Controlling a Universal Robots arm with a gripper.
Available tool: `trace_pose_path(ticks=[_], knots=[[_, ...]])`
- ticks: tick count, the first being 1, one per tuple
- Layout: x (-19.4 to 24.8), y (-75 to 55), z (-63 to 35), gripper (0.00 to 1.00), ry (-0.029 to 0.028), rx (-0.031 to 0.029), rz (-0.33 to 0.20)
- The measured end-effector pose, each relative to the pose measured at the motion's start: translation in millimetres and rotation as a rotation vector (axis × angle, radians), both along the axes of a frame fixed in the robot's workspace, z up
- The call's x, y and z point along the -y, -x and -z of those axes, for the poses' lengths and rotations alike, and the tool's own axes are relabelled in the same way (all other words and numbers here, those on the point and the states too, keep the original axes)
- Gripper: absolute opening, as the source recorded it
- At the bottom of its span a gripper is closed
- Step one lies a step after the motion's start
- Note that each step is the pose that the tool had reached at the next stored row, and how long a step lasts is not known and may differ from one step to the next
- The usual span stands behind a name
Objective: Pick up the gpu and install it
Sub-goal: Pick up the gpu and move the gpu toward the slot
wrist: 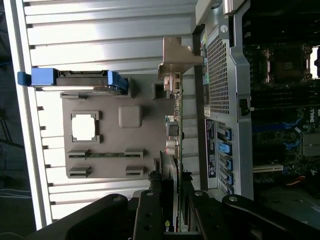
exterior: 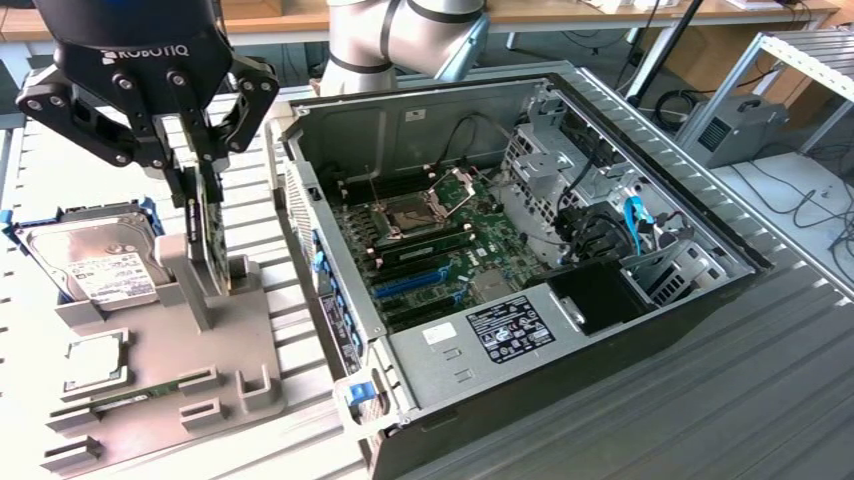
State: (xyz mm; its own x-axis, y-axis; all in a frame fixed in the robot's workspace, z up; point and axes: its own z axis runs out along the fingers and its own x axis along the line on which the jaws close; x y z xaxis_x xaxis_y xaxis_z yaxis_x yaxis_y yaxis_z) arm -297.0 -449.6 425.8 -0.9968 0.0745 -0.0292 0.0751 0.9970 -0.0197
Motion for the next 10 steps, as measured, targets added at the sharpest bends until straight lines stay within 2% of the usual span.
trace_pose_path(ticks=[10], knots=[[0.0,0.0,-4.2,0.26,0.0,0.0,0.0]])
